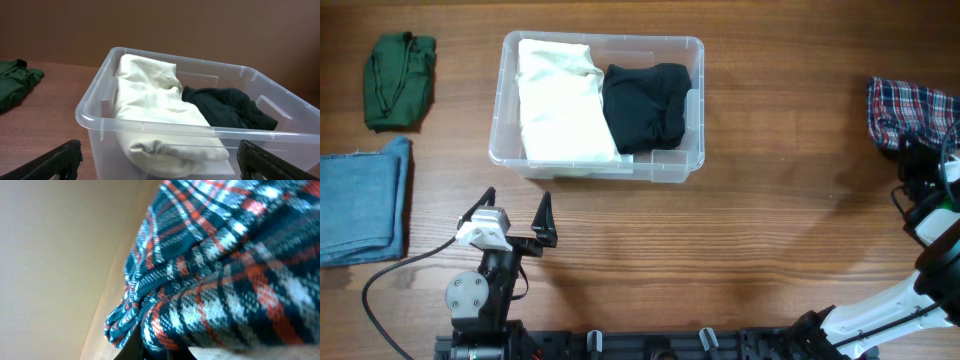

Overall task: Pack container
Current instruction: 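Lift and drag the plaid cloth left across the table with the right gripper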

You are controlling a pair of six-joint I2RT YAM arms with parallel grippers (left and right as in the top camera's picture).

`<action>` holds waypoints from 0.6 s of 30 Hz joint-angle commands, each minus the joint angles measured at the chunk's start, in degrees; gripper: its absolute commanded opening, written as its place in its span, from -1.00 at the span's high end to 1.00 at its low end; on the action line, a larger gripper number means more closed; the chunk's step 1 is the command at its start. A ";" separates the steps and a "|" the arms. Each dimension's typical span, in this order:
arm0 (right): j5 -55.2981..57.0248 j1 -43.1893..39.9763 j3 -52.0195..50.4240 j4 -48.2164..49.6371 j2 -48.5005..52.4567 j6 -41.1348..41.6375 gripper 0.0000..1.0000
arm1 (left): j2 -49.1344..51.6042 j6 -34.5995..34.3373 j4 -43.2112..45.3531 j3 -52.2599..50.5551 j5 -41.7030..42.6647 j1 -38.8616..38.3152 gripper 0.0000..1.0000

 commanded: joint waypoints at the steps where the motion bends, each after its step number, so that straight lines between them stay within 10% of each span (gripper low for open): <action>1: -8.76 0.20 2.45 0.61 -0.31 -1.49 0.86 | -0.42 -0.46 -0.52 -0.04 -0.13 0.33 -0.99; 18: -28.48 4.68 15.65 0.15 -0.74 -2.69 0.87 | -0.42 -0.46 -0.50 -0.04 -0.11 0.33 -0.99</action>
